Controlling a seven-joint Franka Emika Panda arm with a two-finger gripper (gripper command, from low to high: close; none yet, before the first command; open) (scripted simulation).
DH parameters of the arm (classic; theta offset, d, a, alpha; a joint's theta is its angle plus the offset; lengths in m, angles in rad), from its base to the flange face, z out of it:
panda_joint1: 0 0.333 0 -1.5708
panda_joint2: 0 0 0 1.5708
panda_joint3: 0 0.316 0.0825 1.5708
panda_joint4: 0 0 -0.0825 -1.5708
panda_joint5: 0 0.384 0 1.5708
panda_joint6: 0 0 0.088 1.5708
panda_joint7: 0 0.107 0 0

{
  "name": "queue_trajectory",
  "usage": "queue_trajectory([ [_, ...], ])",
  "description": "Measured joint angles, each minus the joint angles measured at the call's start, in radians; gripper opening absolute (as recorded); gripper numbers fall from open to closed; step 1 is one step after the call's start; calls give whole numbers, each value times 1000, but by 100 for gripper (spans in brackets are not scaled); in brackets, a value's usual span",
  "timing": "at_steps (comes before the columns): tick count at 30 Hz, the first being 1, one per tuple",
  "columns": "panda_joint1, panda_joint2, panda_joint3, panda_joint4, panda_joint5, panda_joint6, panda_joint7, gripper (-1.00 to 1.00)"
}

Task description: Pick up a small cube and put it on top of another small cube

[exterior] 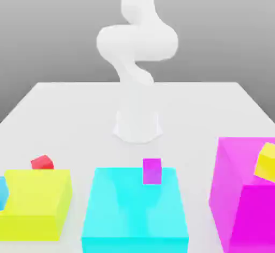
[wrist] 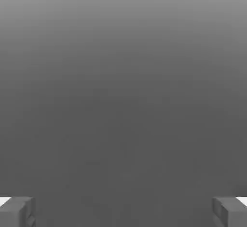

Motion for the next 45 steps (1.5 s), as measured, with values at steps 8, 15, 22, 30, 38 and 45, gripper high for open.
queue_trajectory([
  [8,-186,293,-138,-192,-81,201,32,0],
  [15,-321,538,-287,-353,-85,372,12,0],
  [22,-478,799,-307,-471,137,549,-163,0],
  [30,-674,1007,-59,-431,335,711,-314,-100],
  [38,-622,923,-131,-451,250,646,-247,-100],
  [45,-507,687,-144,-492,45,458,23,-100],
])
